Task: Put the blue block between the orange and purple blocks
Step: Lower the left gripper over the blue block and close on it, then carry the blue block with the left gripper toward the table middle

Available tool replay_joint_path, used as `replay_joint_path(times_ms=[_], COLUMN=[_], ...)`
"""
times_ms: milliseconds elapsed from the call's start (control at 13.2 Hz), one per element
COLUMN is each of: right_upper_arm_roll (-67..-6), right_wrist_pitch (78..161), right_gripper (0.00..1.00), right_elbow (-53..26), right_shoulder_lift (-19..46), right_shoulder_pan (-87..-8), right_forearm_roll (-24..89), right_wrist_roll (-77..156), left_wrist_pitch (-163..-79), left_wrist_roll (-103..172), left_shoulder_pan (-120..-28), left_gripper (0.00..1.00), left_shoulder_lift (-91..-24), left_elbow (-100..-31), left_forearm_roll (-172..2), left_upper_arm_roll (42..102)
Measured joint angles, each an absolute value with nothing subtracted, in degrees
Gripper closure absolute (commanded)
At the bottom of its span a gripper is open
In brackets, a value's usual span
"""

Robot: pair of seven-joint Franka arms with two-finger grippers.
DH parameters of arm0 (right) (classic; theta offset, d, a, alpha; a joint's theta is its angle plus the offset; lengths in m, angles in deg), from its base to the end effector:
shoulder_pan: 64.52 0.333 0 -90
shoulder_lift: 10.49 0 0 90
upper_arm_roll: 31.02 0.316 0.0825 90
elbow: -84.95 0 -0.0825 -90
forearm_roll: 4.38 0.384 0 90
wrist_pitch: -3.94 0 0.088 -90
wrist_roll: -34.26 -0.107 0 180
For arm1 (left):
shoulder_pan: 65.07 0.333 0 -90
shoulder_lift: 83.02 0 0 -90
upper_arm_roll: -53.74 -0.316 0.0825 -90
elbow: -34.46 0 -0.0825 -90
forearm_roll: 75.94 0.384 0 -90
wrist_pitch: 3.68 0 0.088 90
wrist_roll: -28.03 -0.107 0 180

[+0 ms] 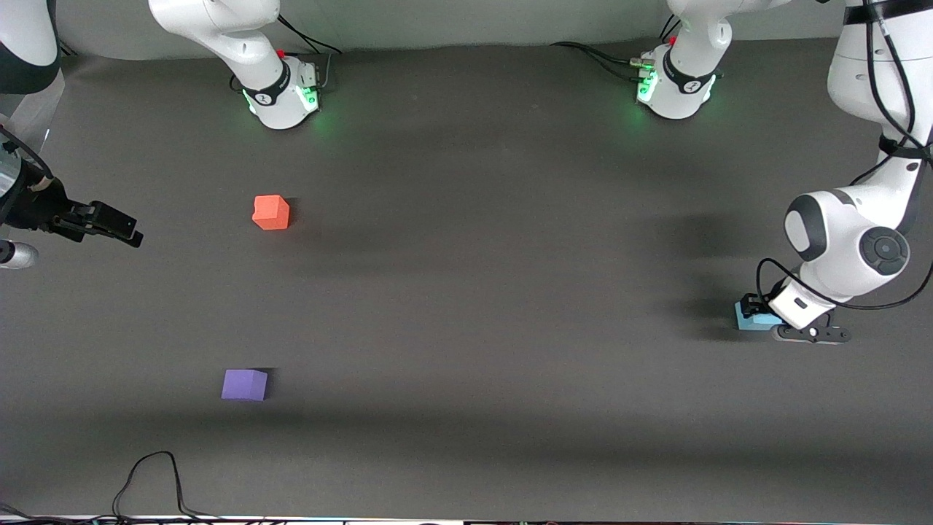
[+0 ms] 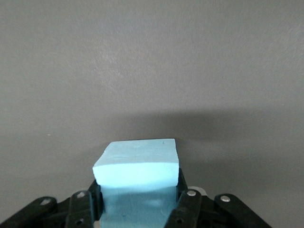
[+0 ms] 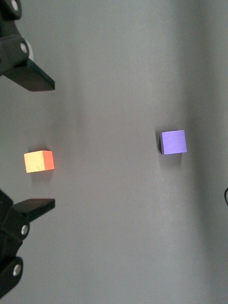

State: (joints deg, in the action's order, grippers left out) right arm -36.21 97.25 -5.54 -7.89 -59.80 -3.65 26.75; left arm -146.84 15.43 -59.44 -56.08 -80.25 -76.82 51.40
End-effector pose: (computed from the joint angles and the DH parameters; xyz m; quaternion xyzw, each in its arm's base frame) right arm 0.5730 -0.0023 0.6001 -0.9975 0.0699 -0.0017 0.0044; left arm 0.6047 0.0841 0.2230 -0.9992 0.0366 -0.0124 0.0069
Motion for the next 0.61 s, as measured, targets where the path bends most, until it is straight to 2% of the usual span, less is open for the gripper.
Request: replay_joint_path(times_ms=[227, 378, 605], right_upper_arm_roll=[-36.22, -36.21, -36.21], right_wrist_pitch=[97.26, 97.27, 97.27], right_gripper=[0.0, 0.0, 0.0], right_elbow=[-5.54, -5.54, -5.54], right_shoulder_lift=[-7.89, -7.89, -7.89], right_shoulder_pan=[-59.8, -59.8, -59.8], right_forearm_roll=[-3.65, -3.65, -3.65], right_wrist_roll=[26.75, 26.75, 26.75], left_wrist_pitch=[-133.7, -128.54, -122.07], left_wrist_roll=[17.43, 21.48, 36.42], left_shoulder_pan=[-59.85, -62.42, -73.36], left_gripper=[0.5, 0.5, 0.5], left_shoulder_lift=[-59.12, -62.59, -66.58], left_elbow=[-73.21, -71.49, -70.37], left_forearm_roll=[-76.89, -77.02, -77.25], left_upper_arm_roll=[51.62, 51.9, 52.44])
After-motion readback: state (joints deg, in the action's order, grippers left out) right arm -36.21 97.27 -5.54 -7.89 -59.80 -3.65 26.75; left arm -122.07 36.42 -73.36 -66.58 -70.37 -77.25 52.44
